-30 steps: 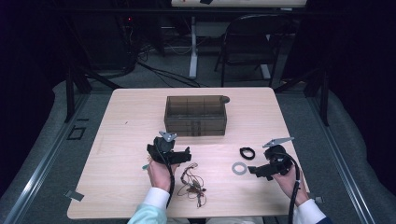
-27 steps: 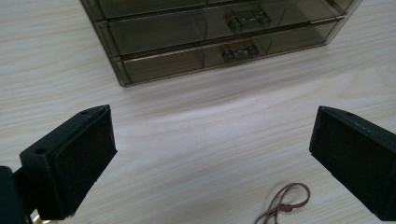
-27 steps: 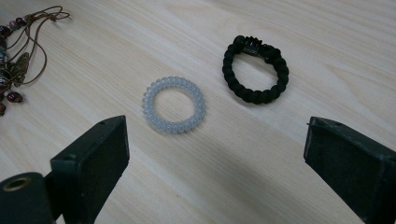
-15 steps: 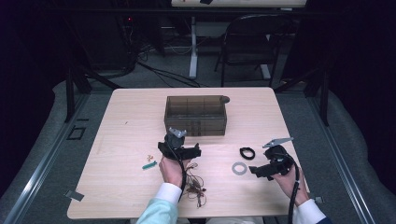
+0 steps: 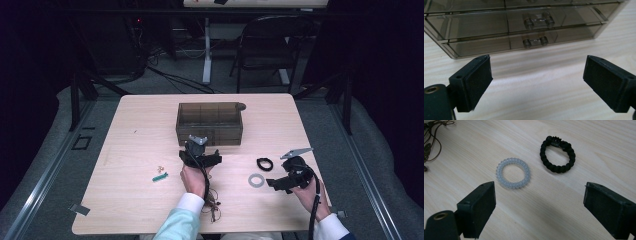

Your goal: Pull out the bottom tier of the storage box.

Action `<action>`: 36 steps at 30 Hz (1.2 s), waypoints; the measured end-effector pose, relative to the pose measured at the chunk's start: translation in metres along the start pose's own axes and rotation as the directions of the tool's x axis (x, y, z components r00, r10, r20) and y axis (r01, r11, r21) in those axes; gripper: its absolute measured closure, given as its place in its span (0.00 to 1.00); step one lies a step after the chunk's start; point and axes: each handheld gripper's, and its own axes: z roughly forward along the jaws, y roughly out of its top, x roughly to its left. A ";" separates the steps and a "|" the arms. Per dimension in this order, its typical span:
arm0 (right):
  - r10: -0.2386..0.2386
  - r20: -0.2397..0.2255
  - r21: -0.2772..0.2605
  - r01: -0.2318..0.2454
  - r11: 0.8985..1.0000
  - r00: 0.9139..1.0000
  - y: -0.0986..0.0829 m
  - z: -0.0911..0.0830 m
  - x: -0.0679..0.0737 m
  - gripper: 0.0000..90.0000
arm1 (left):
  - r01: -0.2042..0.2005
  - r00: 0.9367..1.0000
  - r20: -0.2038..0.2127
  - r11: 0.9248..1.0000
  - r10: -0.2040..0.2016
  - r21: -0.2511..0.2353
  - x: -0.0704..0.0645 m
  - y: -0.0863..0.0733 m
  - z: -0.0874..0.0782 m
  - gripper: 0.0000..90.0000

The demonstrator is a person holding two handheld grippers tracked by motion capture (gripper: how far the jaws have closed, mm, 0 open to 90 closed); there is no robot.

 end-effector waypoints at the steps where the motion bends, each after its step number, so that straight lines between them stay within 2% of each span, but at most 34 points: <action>1: 0.000 -0.001 -0.001 0.000 1.000 1.000 0.000 0.000 0.000 0.12 | 0.000 1.000 0.000 1.000 0.000 0.000 0.000 0.000 0.000 0.11; 2: 0.005 -0.003 -0.006 -0.005 1.000 1.000 0.000 0.001 0.000 0.12 | 0.013 1.000 -0.002 1.000 -0.013 0.001 -0.002 0.001 0.005 0.12; 8: 0.000 -0.006 0.002 0.000 1.000 1.000 0.000 0.001 0.000 0.14 | 0.013 1.000 -0.012 1.000 -0.013 0.013 -0.008 0.002 0.014 0.19; 10: 0.000 -0.014 0.002 0.000 1.000 1.000 0.000 0.002 0.001 0.15 | 0.006 1.000 -0.021 1.000 -0.006 0.012 -0.012 0.002 0.016 0.25; 11: -0.014 -0.013 0.012 0.014 1.000 1.000 0.000 0.001 0.001 0.15 | 0.008 1.000 -0.024 1.000 -0.008 0.019 -0.013 0.003 0.019 0.27; 16: -0.007 -0.021 0.007 0.007 1.000 1.000 0.000 0.003 0.003 0.15 | 0.026 0.999 -0.031 0.999 -0.025 0.025 -0.014 0.004 0.024 0.34; 18: -0.010 -0.024 0.013 0.010 1.000 1.000 0.000 0.003 0.002 0.15 | 0.031 0.999 -0.044 0.999 -0.030 0.013 -0.015 0.005 0.026 0.37; 21: -0.014 -0.029 0.015 0.015 1.000 0.999 0.000 0.003 0.002 0.16 | 0.053 0.997 -0.055 0.998 -0.052 0.023 -0.016 0.005 0.031 0.40; 26: -0.011 -0.023 0.010 0.011 1.000 1.000 0.000 0.004 0.003 0.16 | 0.053 0.996 -0.068 0.998 -0.051 0.029 -0.019 0.006 0.035 0.47; 27: -0.016 -0.022 0.015 0.016 1.000 1.000 0.000 0.005 0.003 0.16 | 0.067 0.995 -0.076 0.997 -0.064 0.030 -0.019 0.006 0.037 0.48; 36: -0.005 -0.022 0.015 0.006 1.000 1.000 0.000 0.005 0.003 0.17 | 0.091 0.993 -0.079 0.995 -0.088 0.030 -0.018 0.004 0.042 0.58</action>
